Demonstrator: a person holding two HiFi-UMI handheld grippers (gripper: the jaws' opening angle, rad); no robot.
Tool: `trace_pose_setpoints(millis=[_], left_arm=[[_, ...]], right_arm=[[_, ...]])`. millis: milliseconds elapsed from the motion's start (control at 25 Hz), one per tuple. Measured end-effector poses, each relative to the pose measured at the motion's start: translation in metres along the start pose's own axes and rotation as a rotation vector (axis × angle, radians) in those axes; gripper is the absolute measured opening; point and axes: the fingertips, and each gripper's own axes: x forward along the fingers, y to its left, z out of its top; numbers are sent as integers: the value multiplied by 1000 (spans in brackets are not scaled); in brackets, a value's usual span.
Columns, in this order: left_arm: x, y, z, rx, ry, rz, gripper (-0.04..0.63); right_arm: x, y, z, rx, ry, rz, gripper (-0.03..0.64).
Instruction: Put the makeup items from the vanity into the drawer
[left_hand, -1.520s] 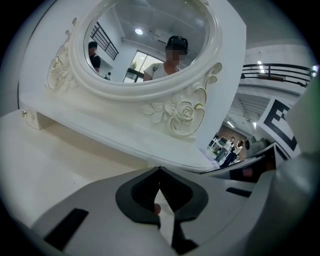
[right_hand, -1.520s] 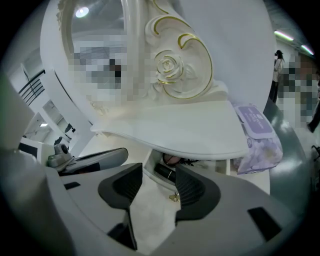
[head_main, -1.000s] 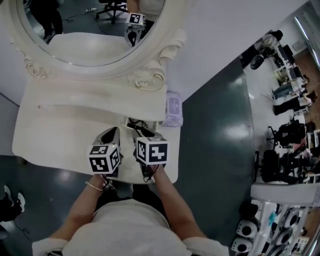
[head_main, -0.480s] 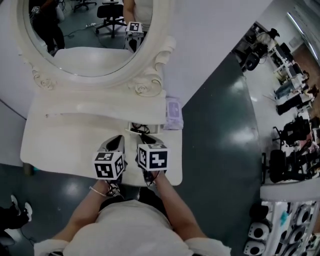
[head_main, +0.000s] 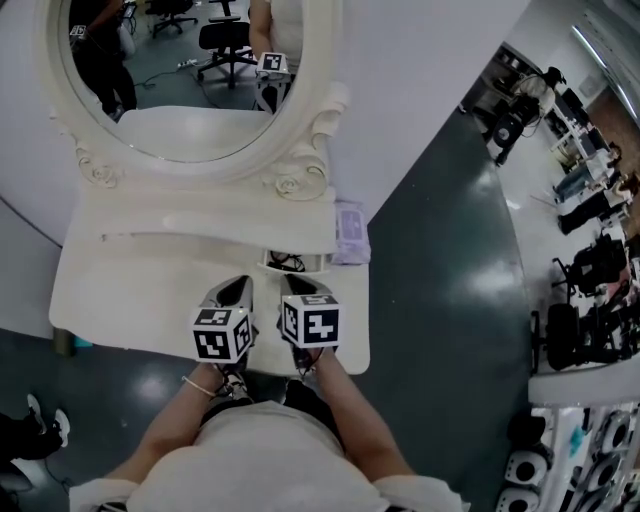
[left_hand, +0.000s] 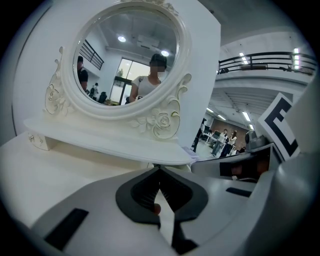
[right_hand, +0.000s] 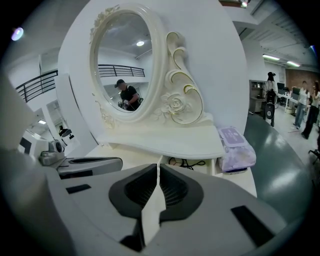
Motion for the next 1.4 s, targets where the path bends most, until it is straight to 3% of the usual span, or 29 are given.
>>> trace_pose_setpoints(millis=[440, 920, 1400], left_arm=[[-17, 4, -5, 6, -3, -33, 2], [-15, -2, -25, 35, 59, -123, 2], [8, -19, -4, 36, 27, -78, 2]], right_arm=[[-13, 11, -9, 22, -28, -53, 28], [-40, 1, -32, 149, -118, -179, 25], [-34, -15, -12, 102, -131, -119, 25]])
